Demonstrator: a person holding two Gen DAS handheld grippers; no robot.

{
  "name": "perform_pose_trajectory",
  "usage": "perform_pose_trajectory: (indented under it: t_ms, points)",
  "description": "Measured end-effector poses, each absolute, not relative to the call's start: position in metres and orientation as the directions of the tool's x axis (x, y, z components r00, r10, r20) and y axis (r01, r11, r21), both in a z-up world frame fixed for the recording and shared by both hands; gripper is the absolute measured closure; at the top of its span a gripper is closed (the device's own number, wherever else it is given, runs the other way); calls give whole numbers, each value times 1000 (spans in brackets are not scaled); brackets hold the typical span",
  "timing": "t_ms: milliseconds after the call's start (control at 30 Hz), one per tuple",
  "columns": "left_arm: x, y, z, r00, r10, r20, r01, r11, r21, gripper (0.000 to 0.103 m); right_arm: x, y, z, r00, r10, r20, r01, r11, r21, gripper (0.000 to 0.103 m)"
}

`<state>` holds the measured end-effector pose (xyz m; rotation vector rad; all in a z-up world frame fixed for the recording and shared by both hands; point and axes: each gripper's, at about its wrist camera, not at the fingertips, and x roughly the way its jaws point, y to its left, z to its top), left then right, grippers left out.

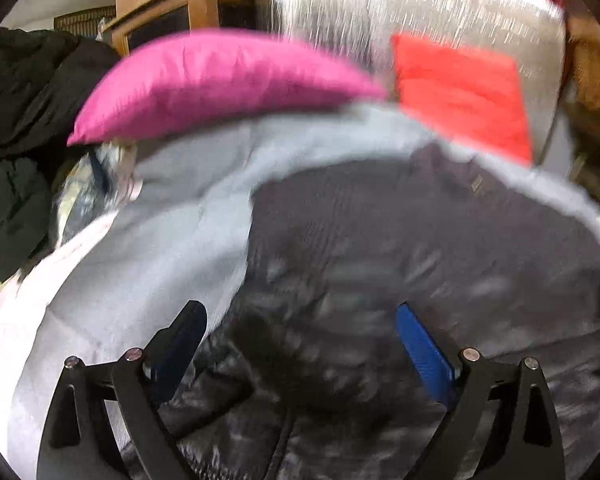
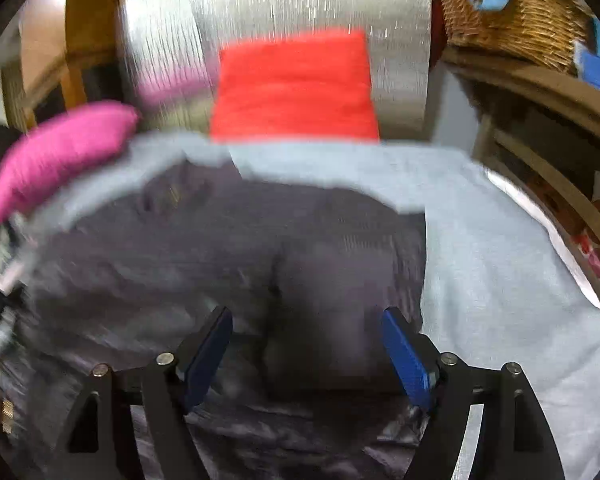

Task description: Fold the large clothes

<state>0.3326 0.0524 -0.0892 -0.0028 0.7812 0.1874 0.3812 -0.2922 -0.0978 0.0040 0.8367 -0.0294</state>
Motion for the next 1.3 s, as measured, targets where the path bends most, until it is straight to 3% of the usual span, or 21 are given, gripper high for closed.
perform_pose_trajectory:
  t_ms: [33, 100, 200, 367, 567, 733, 800, 933, 1067, 1300]
  points:
    - [341, 51, -104, 646, 168, -745, -152, 984, 90, 6, 383, -291, -104, 665, -37, -746, 26, 999, -26, 16]
    - [343, 53, -109, 659, 186, -729, -166, 981, 101, 3, 383, -289, -105, 670, -78, -738, 54, 997, -56, 9]
    - [343, 57, -101, 656, 186, -732, -177, 980, 91, 3, 382, -297, -102, 665, -41, -746, 54, 999, -7, 9]
    - [298, 90, -57, 755, 152, -638, -151, 987, 57, 3, 336, -334, -67, 745, -36, -666, 86, 995, 42, 8]
    - [230, 193, -37, 777, 266, -571, -293, 955, 47, 3, 271, -428, -81, 678, -147, -720, 233, 972, 21, 8]
    - [195, 289, -62, 671, 379, -637, -484, 875, 11, 3, 249, -474, -127, 563, -158, -811, 311, 950, 31, 5]
    - [188, 311, -73, 631, 398, -666, -535, 845, -1, 3, 244, -461, -130, 591, -185, -785, 242, 969, -45, 0]
    - [183, 340, -98, 573, 395, -718, -597, 801, -36, 3, 250, -441, -132, 568, -235, -789, 190, 970, -152, 0]
    - [199, 351, -136, 480, 306, -822, -615, 785, -67, 2, 249, -447, -138, 574, -199, -794, 196, 975, -103, 0]
    - [208, 351, -141, 479, 308, -822, -611, 789, -60, 0, 247, -441, -137, 573, -209, -793, 195, 974, -116, 0]
